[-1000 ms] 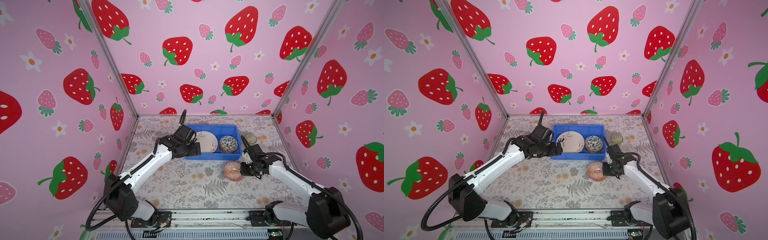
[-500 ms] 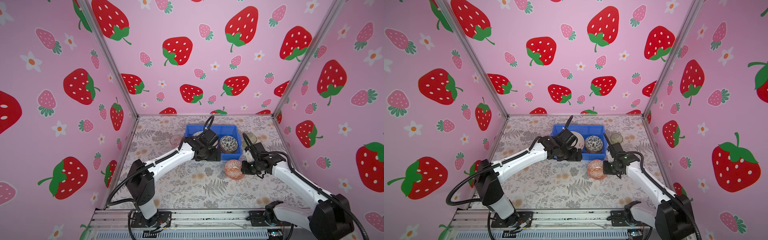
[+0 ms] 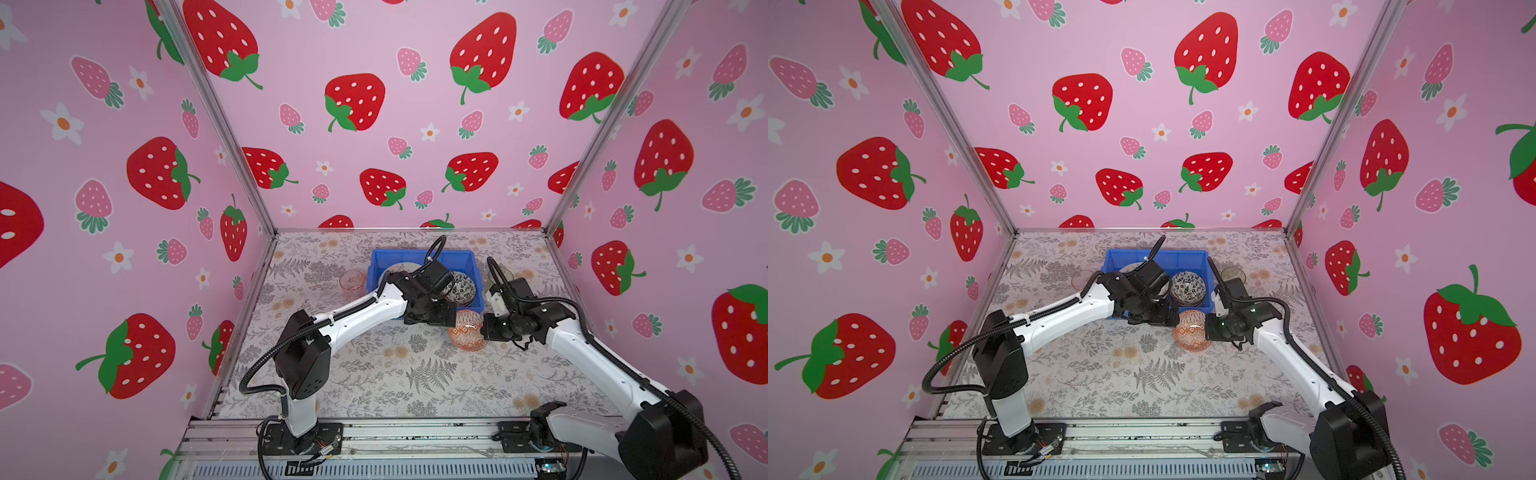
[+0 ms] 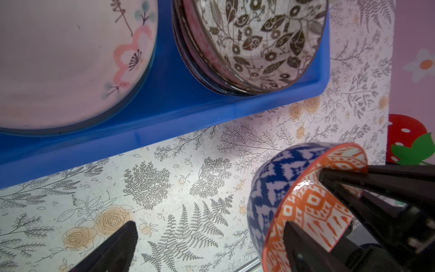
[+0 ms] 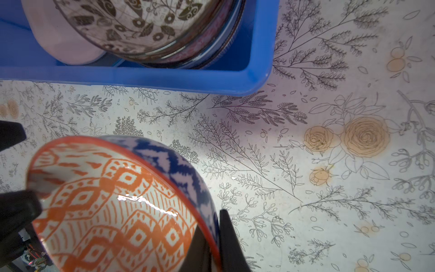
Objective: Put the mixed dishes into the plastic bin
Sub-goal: 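Move the left gripper to the bowl held by the right and grasp its rim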
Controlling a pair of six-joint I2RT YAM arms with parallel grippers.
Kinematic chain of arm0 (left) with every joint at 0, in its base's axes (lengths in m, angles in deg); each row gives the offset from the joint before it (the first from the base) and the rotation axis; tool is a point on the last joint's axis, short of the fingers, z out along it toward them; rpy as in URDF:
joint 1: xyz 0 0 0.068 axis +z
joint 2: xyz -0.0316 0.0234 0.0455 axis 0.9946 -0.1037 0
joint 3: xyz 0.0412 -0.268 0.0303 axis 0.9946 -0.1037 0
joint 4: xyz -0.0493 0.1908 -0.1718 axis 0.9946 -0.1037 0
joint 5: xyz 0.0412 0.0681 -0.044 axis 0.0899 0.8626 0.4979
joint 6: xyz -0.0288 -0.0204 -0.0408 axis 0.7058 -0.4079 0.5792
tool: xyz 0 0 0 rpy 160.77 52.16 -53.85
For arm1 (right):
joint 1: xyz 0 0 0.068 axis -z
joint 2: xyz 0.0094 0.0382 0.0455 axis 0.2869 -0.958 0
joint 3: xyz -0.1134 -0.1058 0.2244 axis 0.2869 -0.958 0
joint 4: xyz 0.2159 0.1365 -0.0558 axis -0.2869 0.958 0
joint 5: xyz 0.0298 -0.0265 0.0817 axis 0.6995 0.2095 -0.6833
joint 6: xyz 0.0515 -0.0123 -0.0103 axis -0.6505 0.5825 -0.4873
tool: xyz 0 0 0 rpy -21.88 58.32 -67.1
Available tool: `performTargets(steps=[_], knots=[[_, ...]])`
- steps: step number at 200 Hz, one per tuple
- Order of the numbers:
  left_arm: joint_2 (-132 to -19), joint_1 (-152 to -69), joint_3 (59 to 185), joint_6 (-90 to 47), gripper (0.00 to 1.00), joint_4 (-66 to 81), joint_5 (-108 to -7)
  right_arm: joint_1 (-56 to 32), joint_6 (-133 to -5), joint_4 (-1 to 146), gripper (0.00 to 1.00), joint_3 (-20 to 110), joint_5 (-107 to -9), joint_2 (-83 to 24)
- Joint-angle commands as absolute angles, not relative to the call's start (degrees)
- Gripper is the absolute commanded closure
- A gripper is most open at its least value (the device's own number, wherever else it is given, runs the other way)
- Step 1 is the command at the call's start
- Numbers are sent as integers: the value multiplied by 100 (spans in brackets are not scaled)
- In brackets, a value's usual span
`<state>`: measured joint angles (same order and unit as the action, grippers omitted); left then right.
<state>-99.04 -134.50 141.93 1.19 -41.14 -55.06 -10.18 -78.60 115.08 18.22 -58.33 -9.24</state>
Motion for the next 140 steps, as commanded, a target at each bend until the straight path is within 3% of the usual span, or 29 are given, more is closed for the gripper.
performTargets(steps=[1, 73, 98, 140], knots=[[-10027, -13520, 14486, 70, 1, -4289, -5557, -1040, -7837, 11515, 96, 2061, -5947, -935], [-10211, -13620, 14495, 119, 1, -4229, -5842, -1049, -7869, 11526, 95, 2148, -5991, -951], [-10214, -13623, 14487, 155, 9, -4150, -5830, -1066, -7888, 11553, 95, 2141, -6005, -924], [-10312, -13617, 14642, 141, 30, -4114, -5834, -1101, -7949, 11504, 95, 2044, -6017, -868]])
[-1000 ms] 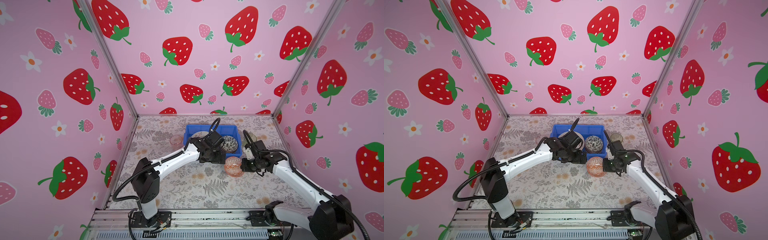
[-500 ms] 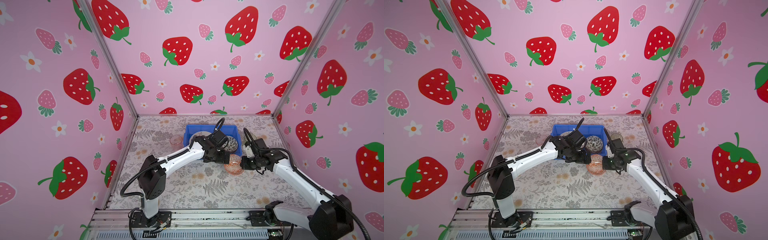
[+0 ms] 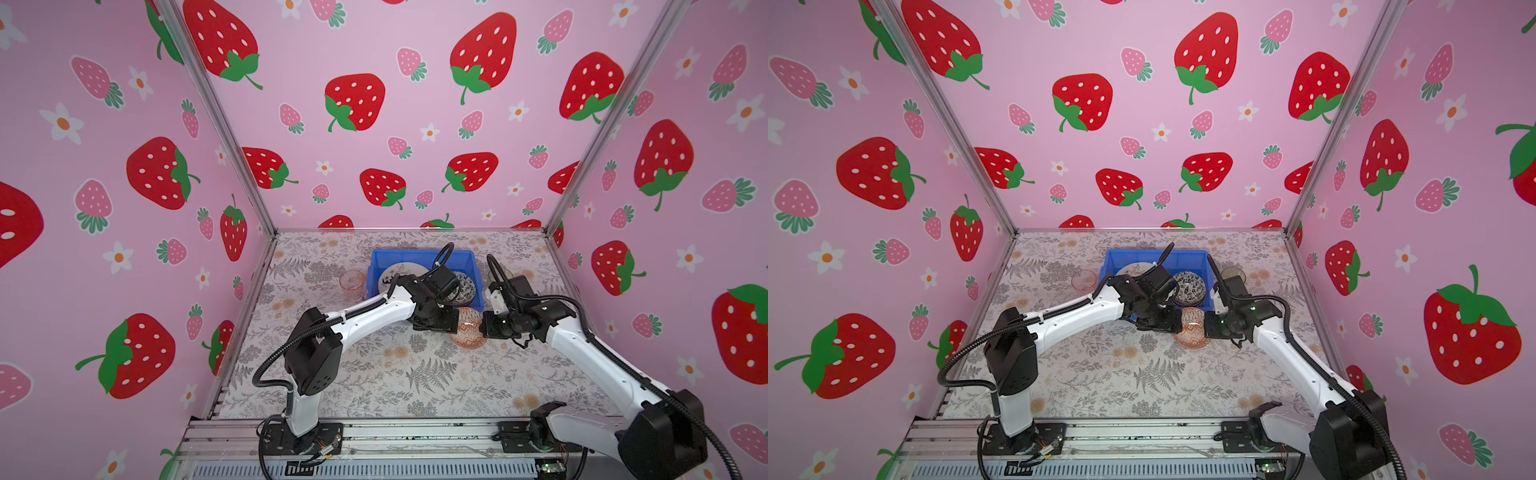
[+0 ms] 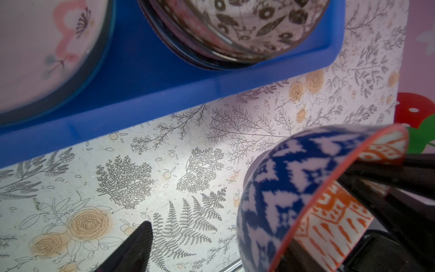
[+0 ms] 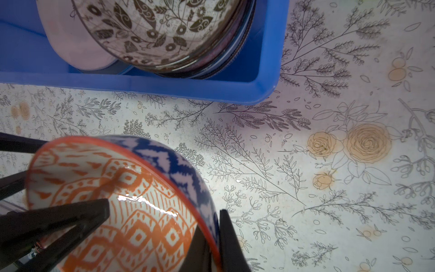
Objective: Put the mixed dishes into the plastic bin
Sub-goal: 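Move the left gripper to the bowl held by the right and grasp its rim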
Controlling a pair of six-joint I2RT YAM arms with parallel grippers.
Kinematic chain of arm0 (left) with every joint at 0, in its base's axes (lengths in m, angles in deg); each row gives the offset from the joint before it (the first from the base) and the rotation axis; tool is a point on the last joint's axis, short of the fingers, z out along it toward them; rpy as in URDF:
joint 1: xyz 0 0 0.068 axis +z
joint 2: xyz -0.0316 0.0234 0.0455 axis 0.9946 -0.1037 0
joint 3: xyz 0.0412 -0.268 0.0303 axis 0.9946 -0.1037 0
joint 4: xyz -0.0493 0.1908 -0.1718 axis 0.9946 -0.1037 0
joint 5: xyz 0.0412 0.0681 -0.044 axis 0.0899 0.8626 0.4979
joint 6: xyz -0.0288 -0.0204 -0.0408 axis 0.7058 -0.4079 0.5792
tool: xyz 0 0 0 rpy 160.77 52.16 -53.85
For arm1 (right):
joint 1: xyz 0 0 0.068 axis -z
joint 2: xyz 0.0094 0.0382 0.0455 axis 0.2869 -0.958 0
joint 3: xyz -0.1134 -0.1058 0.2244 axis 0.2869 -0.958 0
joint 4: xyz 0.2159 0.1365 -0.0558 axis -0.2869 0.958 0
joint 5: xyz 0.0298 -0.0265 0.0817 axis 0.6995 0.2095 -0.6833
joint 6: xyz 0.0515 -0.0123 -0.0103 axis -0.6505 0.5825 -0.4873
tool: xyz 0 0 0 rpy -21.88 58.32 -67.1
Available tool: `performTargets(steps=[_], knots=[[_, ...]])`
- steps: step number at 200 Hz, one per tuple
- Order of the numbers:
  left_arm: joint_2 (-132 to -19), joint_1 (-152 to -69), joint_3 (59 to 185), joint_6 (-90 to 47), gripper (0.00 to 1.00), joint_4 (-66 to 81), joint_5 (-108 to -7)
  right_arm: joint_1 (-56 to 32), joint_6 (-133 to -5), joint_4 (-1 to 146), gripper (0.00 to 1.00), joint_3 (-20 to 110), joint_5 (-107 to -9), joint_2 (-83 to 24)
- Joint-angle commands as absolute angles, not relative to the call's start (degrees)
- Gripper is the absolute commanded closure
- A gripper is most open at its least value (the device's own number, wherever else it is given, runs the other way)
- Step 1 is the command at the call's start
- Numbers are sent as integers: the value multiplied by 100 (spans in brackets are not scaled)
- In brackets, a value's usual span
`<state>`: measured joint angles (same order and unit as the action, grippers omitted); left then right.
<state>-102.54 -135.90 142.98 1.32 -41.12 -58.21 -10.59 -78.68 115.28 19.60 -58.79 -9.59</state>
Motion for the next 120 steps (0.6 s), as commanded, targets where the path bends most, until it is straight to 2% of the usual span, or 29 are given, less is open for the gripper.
performTargets(steps=[1, 68, 120], knots=[[-10311, -13617, 14639, 143, 30, -4113, -5841, -1101, -7949, 11507, 95, 2044, -6017, -867], [-10389, -13618, 14733, 123, 61, -4147, -5909, -1128, -7914, 11492, 95, 1964, -6024, -849], [-10396, -13625, 14697, 128, 67, -4167, -5959, -1128, -7879, 11466, 95, 1977, -6052, -881]])
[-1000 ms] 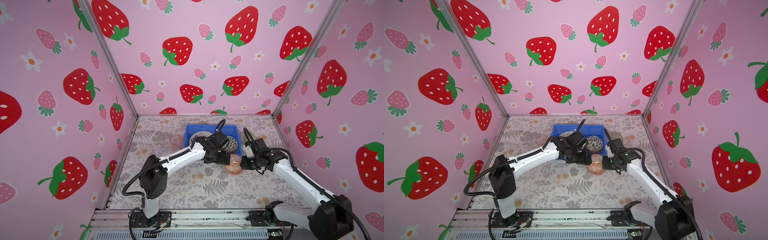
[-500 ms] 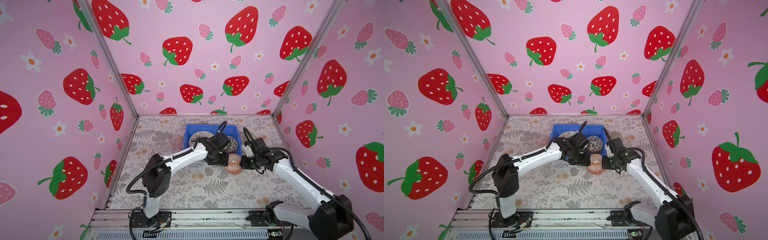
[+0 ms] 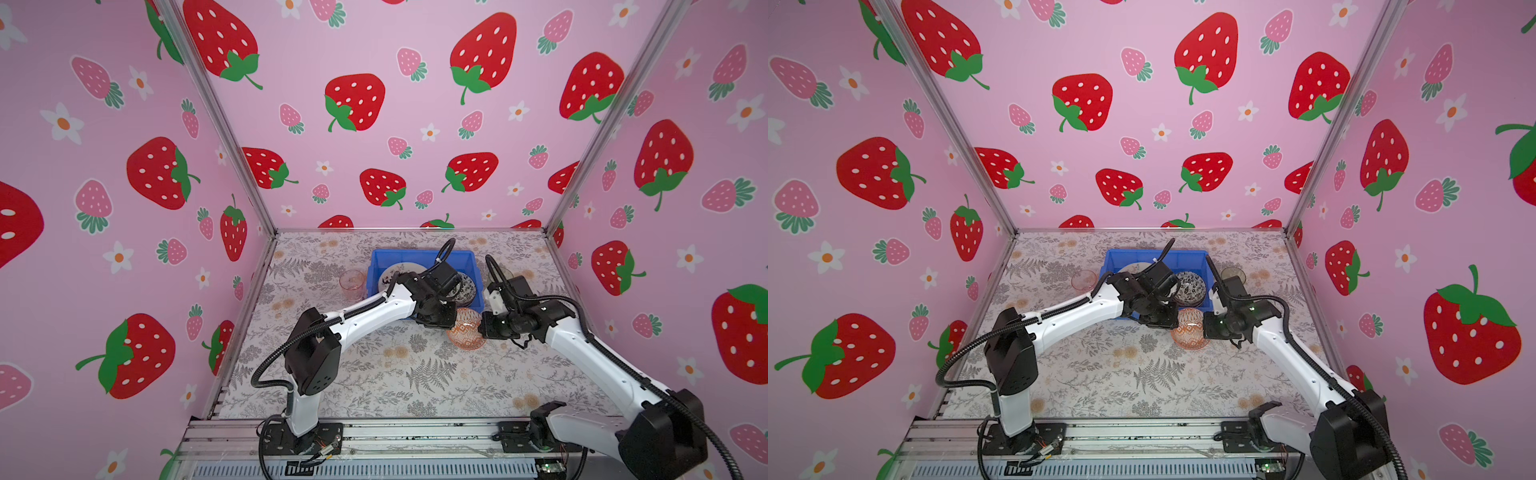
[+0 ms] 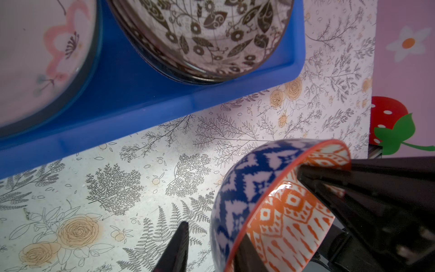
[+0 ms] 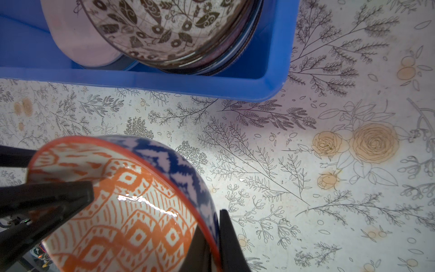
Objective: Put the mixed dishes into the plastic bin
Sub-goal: 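Move the left gripper to the bowl held by the right and grasp its rim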
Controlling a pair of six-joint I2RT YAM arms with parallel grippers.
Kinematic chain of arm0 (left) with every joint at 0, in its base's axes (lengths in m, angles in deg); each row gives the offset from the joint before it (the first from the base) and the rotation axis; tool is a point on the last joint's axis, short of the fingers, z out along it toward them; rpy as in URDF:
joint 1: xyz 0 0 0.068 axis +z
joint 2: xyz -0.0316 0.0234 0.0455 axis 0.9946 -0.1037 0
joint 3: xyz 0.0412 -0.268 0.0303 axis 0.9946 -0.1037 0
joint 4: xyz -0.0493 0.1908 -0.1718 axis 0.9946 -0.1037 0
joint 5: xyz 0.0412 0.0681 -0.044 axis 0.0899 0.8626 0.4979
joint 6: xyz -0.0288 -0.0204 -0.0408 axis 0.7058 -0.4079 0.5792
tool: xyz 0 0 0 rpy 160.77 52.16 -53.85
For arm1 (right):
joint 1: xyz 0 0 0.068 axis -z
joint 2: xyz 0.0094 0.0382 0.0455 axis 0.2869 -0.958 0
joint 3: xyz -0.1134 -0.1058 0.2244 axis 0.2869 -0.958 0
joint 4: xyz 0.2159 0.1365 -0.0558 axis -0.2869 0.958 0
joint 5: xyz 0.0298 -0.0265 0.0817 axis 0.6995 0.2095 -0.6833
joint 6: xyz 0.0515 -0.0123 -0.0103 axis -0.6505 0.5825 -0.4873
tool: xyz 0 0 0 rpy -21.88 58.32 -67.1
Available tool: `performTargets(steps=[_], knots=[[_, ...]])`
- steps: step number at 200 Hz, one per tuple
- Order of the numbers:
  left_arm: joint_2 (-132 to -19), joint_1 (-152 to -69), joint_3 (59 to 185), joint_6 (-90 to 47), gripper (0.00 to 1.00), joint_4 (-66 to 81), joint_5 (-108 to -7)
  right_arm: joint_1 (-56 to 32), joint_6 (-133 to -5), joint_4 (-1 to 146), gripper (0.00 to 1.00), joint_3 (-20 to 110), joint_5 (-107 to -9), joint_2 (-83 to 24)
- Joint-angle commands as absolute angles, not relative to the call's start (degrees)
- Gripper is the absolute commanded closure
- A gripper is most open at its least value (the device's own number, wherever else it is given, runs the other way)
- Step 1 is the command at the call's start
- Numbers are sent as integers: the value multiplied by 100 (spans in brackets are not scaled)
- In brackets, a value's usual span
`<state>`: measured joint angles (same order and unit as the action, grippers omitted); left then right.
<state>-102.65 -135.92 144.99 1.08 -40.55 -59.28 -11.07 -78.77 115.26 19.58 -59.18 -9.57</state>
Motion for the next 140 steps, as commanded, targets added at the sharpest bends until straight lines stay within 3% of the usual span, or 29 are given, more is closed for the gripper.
performTargets(steps=[1, 58, 140], knots=[[-10397, -13630, 14697, 128, 67, -4166, -5960, -1128, -7879, 11466, 95, 1975, -6057, -882], [-10460, -13629, 14767, 107, 67, -4161, -6038, -1127, -7897, 11474, 94, 1999, -6052, -833], [-10486, -13643, 14822, 13, 84, -4273, -5935, -1132, -7914, 11472, 93, 2043, -6081, -849]])
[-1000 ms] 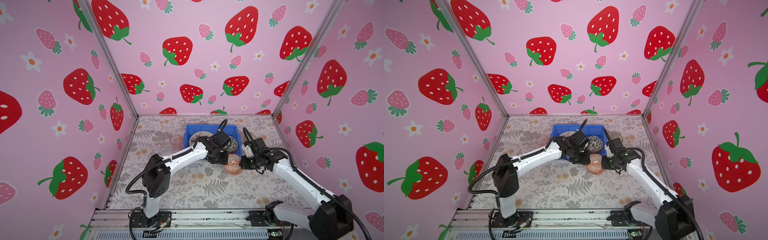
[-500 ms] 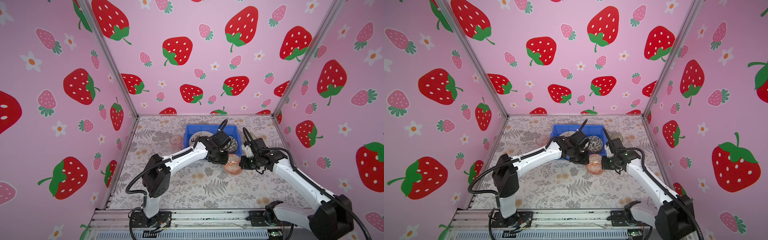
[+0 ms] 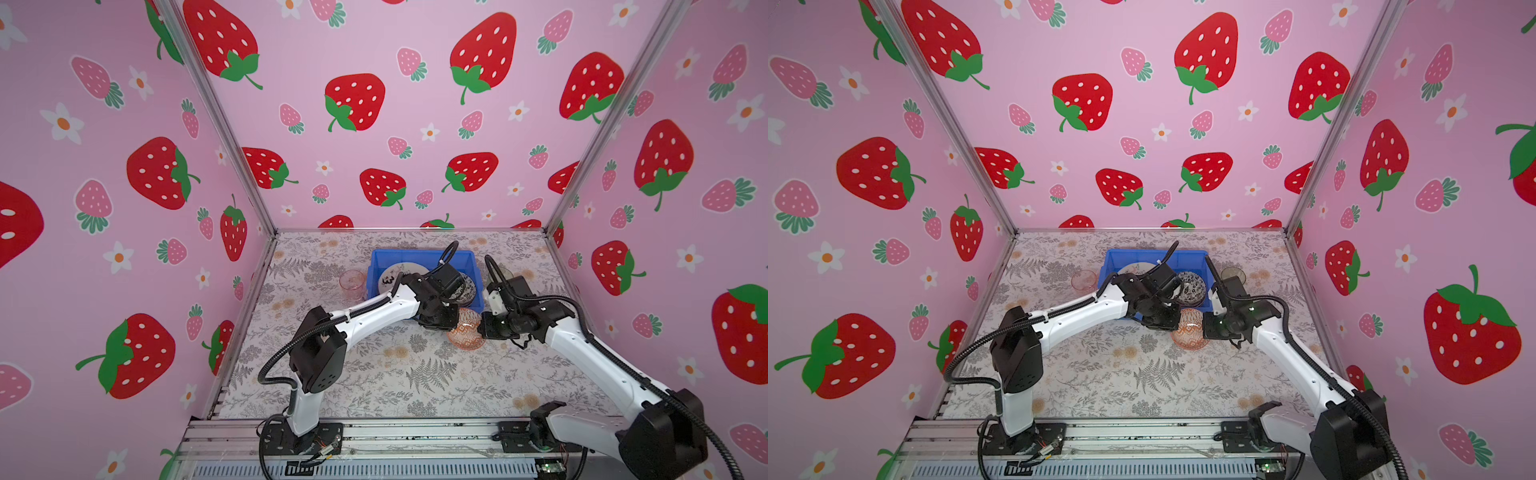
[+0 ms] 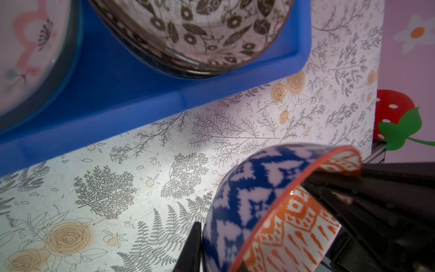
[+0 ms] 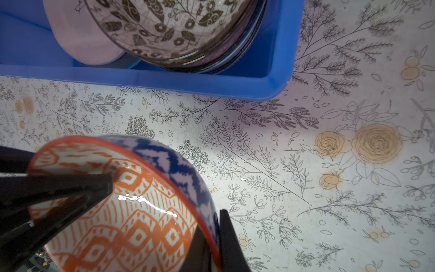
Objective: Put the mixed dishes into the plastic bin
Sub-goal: 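Move the left gripper to the bowl held by the right and grasp its rim, then open the right gripper off the bowl while the left carries it toward the bin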
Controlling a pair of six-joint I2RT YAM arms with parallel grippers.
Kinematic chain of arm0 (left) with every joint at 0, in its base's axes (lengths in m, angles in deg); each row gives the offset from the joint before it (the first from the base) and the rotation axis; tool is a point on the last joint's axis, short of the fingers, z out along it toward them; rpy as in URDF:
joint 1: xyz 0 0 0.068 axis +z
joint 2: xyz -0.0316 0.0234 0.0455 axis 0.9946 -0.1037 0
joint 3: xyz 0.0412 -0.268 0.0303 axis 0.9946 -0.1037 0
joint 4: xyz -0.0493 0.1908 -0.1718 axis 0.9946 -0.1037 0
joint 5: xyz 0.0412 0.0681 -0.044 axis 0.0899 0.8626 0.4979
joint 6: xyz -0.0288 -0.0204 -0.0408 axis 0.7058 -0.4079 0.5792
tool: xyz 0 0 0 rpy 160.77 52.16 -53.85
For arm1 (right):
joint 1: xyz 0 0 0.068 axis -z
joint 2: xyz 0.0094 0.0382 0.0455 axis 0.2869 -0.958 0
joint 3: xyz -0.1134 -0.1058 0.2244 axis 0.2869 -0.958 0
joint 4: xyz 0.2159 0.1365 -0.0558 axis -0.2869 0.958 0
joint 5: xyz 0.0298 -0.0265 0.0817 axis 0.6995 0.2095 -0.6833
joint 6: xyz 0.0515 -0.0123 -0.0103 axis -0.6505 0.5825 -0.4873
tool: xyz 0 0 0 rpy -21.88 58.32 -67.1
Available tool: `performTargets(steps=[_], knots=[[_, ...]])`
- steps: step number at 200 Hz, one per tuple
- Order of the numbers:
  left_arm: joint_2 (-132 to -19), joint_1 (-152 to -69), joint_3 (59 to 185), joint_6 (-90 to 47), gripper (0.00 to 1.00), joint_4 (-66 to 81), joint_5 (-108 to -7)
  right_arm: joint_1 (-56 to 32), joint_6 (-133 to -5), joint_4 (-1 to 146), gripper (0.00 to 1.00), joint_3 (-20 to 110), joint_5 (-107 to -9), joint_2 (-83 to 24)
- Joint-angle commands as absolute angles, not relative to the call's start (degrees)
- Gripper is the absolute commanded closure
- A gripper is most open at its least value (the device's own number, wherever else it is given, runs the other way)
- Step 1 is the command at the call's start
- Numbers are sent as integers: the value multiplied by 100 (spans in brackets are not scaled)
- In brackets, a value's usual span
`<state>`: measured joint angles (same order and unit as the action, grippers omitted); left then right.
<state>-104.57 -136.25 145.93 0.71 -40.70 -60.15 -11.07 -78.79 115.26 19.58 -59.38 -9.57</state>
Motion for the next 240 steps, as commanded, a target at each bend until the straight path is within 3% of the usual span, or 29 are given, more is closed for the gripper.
performTargets(steps=[1, 52, 63, 107, 190, 214, 240], knots=[[-10486, -13647, 14821, 13, 84, -4272, -5935, -1130, -7914, 11473, 93, 2043, -6080, -844], [-10488, -13651, 14834, -18, 93, -4295, -5935, -1128, -7924, 11391, 88, 2052, -6183, -812], [-10477, -13652, 14831, -21, 99, -4303, -5926, -1132, -7932, 11370, 87, 2061, -6202, -805], [-10386, -13643, 14821, -87, 100, -4409, -5794, -1128, -7941, 11335, 80, 2108, -6223, -809], [-10337, -13427, 15507, -572, 100, -4954, -5408, -923, -7748, 11722, 58, 2535, -5790, -430], [-10480, -13272, 16015, -767, 100, -5154, -5421, -823, -7821, 11591, 49, 2492, -5822, -104], [-10770, -13157, 16703, -1039, 100, -5388, -5289, -750, -7894, 11724, 32, 2484, -5645, 101]])
